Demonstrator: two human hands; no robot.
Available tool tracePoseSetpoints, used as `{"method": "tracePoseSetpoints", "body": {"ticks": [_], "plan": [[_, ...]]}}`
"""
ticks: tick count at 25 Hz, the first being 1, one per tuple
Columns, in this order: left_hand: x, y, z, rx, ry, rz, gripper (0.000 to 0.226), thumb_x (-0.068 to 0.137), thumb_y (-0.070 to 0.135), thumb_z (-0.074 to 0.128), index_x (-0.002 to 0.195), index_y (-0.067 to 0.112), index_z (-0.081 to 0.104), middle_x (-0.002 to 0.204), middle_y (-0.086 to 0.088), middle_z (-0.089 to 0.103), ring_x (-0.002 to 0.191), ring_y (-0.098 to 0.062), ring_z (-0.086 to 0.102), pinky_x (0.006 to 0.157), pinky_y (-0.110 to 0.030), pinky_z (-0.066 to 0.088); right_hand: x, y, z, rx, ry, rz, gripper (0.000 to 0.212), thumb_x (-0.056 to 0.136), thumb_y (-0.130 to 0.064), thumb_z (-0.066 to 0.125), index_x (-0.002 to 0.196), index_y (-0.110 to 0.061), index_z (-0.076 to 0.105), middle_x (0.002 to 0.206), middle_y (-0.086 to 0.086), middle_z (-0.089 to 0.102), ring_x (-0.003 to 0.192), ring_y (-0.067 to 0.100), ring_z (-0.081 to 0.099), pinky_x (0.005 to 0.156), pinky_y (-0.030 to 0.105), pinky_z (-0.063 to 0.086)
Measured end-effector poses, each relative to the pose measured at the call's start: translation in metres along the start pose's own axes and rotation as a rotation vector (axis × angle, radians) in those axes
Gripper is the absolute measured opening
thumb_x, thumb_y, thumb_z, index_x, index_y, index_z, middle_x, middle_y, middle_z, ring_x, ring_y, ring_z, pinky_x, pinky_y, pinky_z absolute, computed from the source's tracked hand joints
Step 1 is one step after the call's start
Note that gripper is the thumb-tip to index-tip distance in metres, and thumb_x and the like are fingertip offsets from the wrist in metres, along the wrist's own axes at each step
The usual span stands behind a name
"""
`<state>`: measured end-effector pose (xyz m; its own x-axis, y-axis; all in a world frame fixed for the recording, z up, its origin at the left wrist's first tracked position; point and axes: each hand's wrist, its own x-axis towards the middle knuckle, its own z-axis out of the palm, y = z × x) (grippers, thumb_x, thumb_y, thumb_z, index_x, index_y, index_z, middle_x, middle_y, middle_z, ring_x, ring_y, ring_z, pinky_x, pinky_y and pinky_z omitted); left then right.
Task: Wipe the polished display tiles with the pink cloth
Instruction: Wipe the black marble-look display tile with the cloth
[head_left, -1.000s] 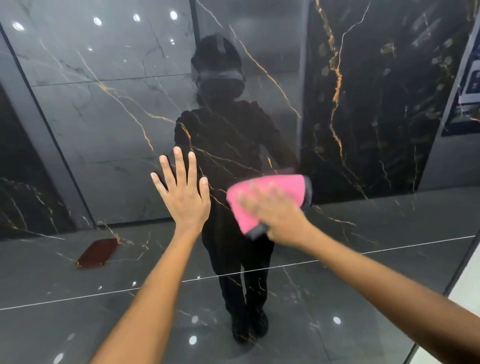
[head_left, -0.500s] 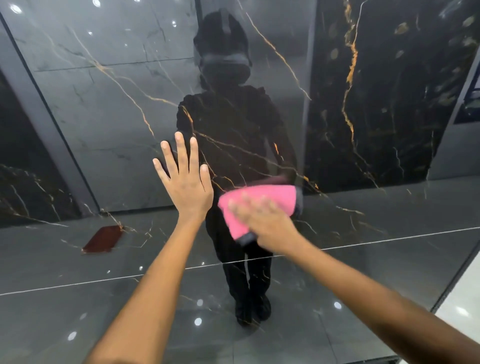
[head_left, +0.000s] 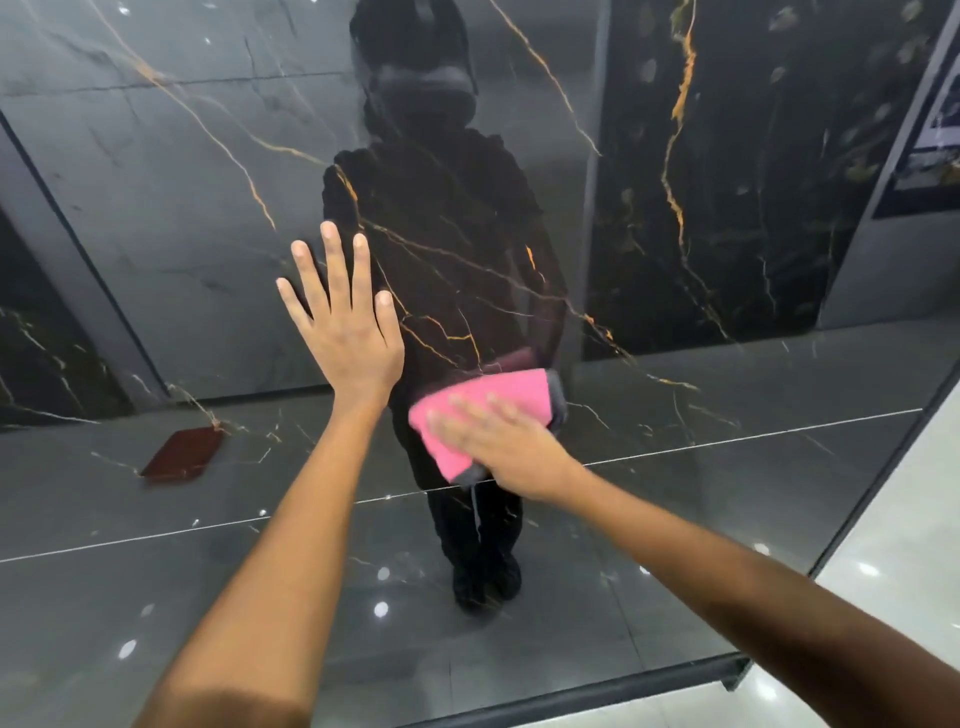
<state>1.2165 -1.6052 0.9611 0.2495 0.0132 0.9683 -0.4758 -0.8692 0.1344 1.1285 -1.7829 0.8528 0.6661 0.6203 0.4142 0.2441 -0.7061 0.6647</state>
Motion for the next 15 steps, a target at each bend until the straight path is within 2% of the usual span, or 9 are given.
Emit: {"method": "tracePoseSetpoints", "body": {"ticks": [2,4,6,8,10,11,12,13,15], "plan": [[-0.001,-0.001,-0.004,-0.025,-0.009,-0.007,0.052,0.102,0.026,0.035,0.152,0.018,0.029,0.157,-0.013,0.03,0.145,-0.038,0.019,0.118,-0.053,0.007,-0.047,-0.001,0.015,-0.048,-0.17,-0.293,0.088,0.07,-0.008,0.052,0.15,-0.018,0.018,0.156,-0.005,0.029,0.144,0.013,0.024,0.118,0.036,-0.016],[-0.002,0.004,-0.009,-0.09,0.005,-0.053,0.053,0.099,0.019,0.044,0.15,0.018,0.031,0.158,-0.015,0.027,0.146,-0.037,0.017,0.119,-0.051,0.005,-0.078,0.046,0.01,0.009,-0.078,-0.167,0.1,0.06,-0.007,0.06,0.151,-0.023,0.022,0.154,-0.005,0.032,0.143,0.014,0.025,0.12,0.036,-0.009],[-0.008,0.021,-0.01,-0.191,0.049,-0.081,0.055,0.094,0.011,0.05,0.145,0.016,0.03,0.157,-0.018,0.022,0.145,-0.037,0.014,0.119,-0.049,0.002,-0.094,0.117,-0.009,0.114,0.058,0.24,0.107,0.05,-0.006,0.061,0.149,-0.026,0.025,0.151,0.003,0.039,0.141,0.023,0.025,0.115,0.04,0.008],[-0.02,0.049,-0.005,-0.276,0.03,0.003,0.054,0.094,0.011,0.049,0.143,0.017,0.028,0.155,-0.015,0.018,0.145,-0.036,0.012,0.119,-0.047,0.0,-0.099,0.181,-0.031,0.272,0.338,0.794,0.098,0.057,0.0,0.055,0.15,-0.018,0.027,0.153,0.011,0.032,0.143,0.03,0.021,0.114,0.038,0.013],[-0.036,0.074,0.006,-0.309,-0.033,0.084,0.051,0.096,0.016,0.046,0.144,0.019,0.029,0.155,-0.012,0.018,0.145,-0.034,0.013,0.12,-0.045,-0.001,-0.078,0.187,-0.042,0.453,0.579,1.273,0.082,0.07,0.002,0.047,0.149,-0.006,0.029,0.156,0.014,0.025,0.146,0.032,0.017,0.117,0.038,0.011],[-0.043,0.081,0.011,-0.307,-0.056,0.068,0.051,0.097,0.018,0.044,0.145,0.02,0.029,0.156,-0.012,0.02,0.145,-0.034,0.015,0.12,-0.044,-0.001,-0.065,0.167,-0.04,0.51,0.603,1.36,0.077,0.074,-0.002,0.045,0.148,-0.004,0.029,0.157,0.014,0.022,0.146,0.033,0.016,0.118,0.04,0.01],[-0.048,0.083,0.016,-0.293,-0.064,0.03,0.052,0.097,0.018,0.043,0.147,0.02,0.029,0.156,-0.012,0.023,0.145,-0.035,0.015,0.12,-0.044,0.0,-0.056,0.135,-0.032,0.533,0.529,1.302,0.077,0.073,-0.006,0.046,0.148,-0.004,0.029,0.157,0.012,0.018,0.145,0.035,0.015,0.118,0.045,0.011],[-0.052,0.084,0.021,-0.266,-0.064,0.005,0.052,0.098,0.019,0.042,0.149,0.02,0.028,0.156,-0.013,0.027,0.145,-0.035,0.016,0.12,-0.045,0.001,-0.054,0.095,-0.021,0.525,0.382,1.107,0.082,0.068,-0.007,0.047,0.148,-0.006,0.029,0.157,0.01,0.014,0.144,0.037,0.016,0.117,0.052,0.015],[-0.059,0.078,0.031,-0.175,-0.074,0.045,0.053,0.101,0.023,0.038,0.153,0.024,0.025,0.156,-0.013,0.03,0.144,-0.038,0.015,0.119,-0.047,0.001,-0.074,0.019,0.007,0.324,0.12,0.56,0.1,0.055,-0.005,0.044,0.152,-0.015,0.02,0.16,0.0,0.008,0.146,0.032,0.013,0.115,0.056,0.019]]}}
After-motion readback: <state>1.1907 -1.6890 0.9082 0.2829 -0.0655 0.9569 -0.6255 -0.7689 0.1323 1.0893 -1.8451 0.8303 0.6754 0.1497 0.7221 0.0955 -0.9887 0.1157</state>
